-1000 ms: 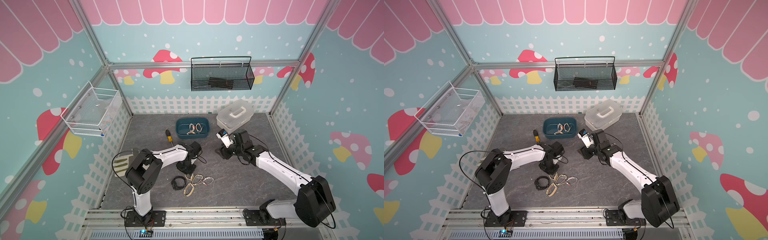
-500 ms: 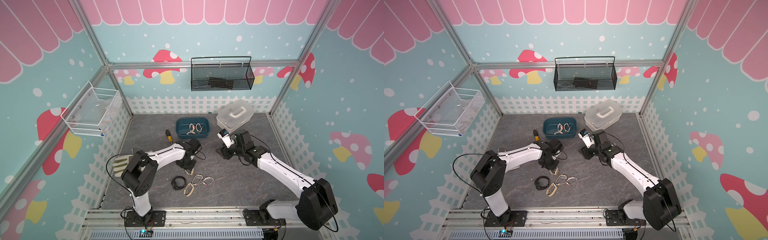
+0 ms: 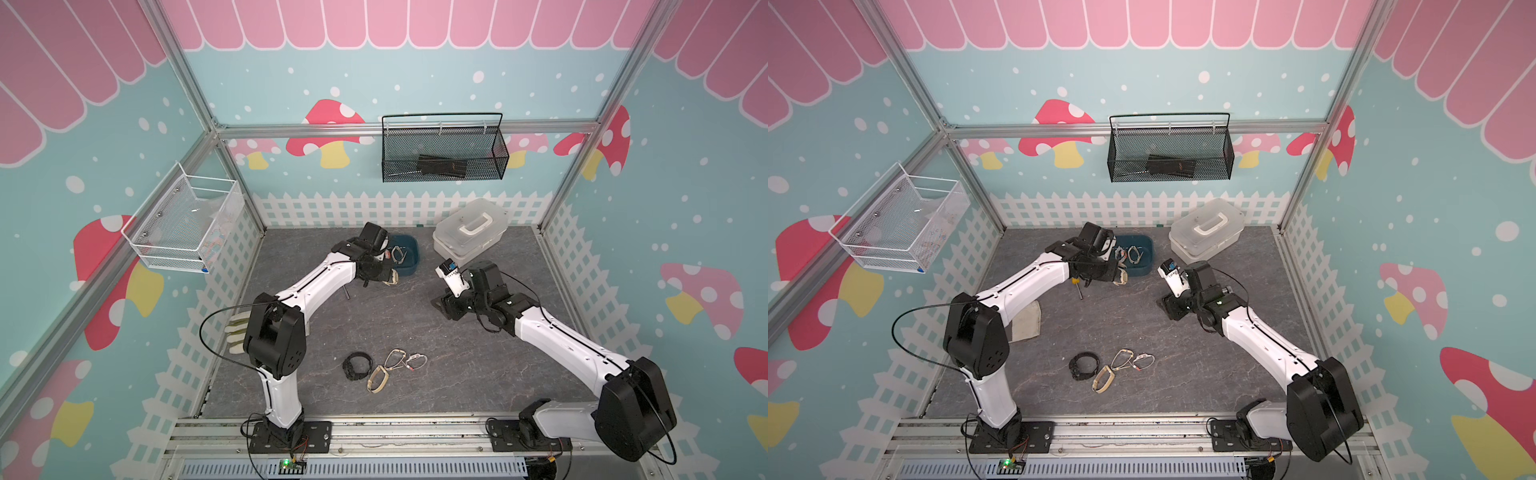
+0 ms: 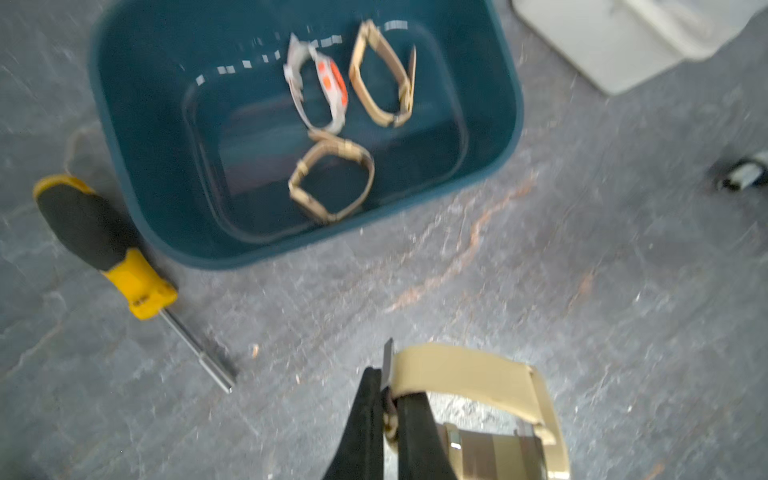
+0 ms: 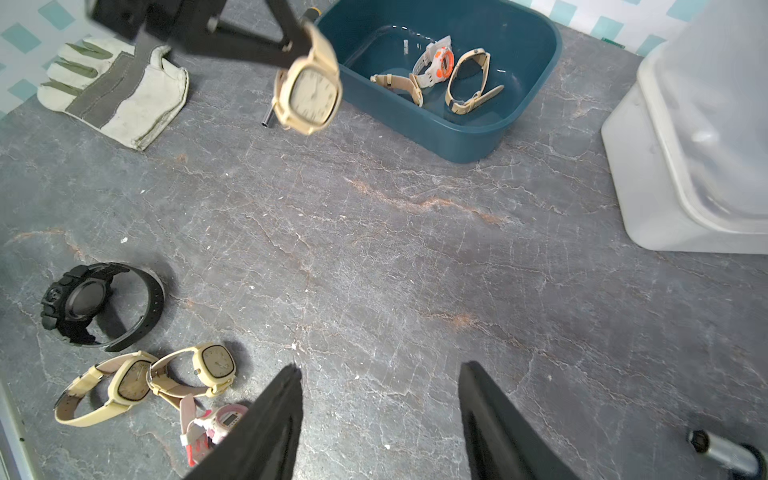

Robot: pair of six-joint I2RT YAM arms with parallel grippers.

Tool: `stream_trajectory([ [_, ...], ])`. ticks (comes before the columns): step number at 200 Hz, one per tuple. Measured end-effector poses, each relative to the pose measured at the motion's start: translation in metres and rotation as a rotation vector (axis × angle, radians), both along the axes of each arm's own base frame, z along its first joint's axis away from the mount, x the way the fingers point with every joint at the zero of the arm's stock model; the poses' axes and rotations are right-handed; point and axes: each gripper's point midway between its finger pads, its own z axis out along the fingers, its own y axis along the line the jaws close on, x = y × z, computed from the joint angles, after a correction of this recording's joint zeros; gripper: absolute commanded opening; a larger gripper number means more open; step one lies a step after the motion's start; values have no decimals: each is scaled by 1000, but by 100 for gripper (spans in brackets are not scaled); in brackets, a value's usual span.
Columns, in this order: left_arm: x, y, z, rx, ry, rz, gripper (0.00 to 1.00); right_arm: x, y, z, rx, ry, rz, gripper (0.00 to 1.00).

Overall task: Put the watch into the storage box
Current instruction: Pick up the watch at the center of the board, then place the watch in the storage box.

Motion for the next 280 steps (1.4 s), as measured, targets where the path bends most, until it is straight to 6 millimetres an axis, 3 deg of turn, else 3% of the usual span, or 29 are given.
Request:
stream_trajectory([
  [27, 42, 11, 14, -20, -57, 63, 0, 2, 1, 3, 16, -4, -8, 62],
  [66, 83, 36, -4, 6, -58, 158, 0, 2, 3, 1, 37, 5, -19, 62],
  [102, 110, 47, -30, 4, -34, 217, 0, 0, 3, -4, 53, 27, -28, 62],
  [158, 142, 60, -50, -33, -14, 271, 0, 0, 8, -1, 93, 40, -31, 62],
  [210, 149, 61, -79, -49, 37, 293, 0, -1, 10, 0, 108, 48, -31, 62],
  [241, 144, 60, -92, -43, 76, 292, 9, -1, 9, -1, 108, 48, -32, 62],
  [280, 143, 61, -93, -49, 86, 293, 20, -1, 9, -1, 108, 49, -32, 62],
])
